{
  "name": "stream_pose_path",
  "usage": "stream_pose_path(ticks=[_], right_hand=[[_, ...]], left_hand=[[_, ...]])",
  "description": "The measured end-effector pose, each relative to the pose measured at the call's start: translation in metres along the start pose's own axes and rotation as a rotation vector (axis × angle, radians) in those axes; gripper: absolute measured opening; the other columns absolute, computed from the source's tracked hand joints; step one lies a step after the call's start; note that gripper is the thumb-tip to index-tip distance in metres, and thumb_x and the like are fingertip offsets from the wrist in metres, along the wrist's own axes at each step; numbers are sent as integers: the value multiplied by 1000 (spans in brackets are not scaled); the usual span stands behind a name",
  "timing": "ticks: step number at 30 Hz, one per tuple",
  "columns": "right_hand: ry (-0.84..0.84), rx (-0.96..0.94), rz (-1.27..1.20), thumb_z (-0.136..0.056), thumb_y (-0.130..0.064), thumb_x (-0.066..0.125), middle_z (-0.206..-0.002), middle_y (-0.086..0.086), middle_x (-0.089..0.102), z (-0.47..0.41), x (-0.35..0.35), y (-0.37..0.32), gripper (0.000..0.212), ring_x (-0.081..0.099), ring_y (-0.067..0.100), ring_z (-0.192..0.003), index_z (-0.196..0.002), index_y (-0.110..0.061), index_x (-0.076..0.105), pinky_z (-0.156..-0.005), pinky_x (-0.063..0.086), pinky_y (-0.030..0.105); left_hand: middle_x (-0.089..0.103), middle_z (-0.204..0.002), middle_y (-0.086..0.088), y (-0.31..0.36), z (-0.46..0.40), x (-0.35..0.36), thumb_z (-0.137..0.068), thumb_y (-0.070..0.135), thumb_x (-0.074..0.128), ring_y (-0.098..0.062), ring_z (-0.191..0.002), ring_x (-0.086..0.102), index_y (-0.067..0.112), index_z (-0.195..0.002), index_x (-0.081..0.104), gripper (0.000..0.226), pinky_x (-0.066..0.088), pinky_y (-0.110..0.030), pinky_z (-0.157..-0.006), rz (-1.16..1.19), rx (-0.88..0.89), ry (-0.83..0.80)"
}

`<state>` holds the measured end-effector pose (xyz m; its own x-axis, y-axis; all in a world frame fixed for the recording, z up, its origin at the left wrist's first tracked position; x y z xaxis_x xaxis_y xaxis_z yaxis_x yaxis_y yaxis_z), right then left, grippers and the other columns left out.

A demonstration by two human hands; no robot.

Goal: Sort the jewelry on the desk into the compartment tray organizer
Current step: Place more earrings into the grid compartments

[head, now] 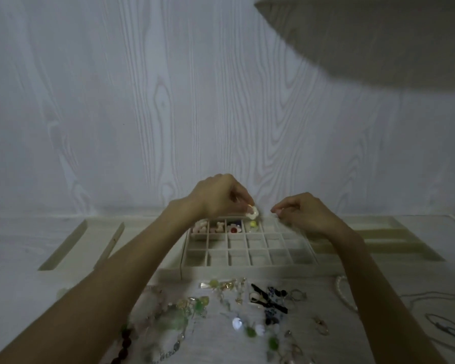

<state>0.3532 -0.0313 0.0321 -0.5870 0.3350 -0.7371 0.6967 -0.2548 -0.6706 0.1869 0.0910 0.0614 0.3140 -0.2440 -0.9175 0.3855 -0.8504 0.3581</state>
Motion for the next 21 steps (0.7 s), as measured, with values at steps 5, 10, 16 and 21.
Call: stream_pose_path(ticks=[5, 10, 16, 21], right_hand=[[-9, 32, -13, -86, -21, 62, -102, 0, 71, -3, 6, 7, 16, 59, 6, -86, -98, -22, 73, -75, 40, 16], [14, 11, -9, -86, -23, 64, -103, -1, 70, -6, 6, 8, 14, 59, 5, -89, -95, -24, 73, -79, 40, 17], [14, -4, 2, -87, -23, 63, -104, 0, 70, -8, 10, 9, 13, 59, 5, -83, -96, -25, 73, -64, 39, 9], [-2, 15, 0, -89, -18, 60, -107, 3, 69, -9, 14, 10, 15, 61, 10, -89, -96, -23, 73, -67, 43, 14]], left_hand=[[67, -92, 17, -12, -24, 30, -81, 44, 68, -4, -85, 59, 38, -103, 71, 22, 35, -18, -57, -145, -19, -109], [69, -93, 16, -13, -27, 43, -83, 43, 67, -4, -86, 60, 39, -103, 71, 21, 34, -19, -58, -163, -7, -162], [69, -94, 16, -10, -29, 49, -82, 41, 70, -4, -88, 61, 36, -108, 69, 26, 39, -21, -64, -110, -7, -172], [73, -95, 14, -12, -28, 44, -81, 28, 73, -2, -95, 64, 31, -114, 67, 34, 50, -26, -81, 5, -50, -230]])
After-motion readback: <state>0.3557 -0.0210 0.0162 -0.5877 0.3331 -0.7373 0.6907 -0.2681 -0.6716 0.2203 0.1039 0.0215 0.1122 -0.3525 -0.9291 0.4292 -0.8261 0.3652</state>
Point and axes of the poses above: each hand's wrist, its own z-axis away from the middle knuckle, its own x-axis out of the palm, y = z × x, the point moved 1 cm from there along -z, towards the middle knuckle
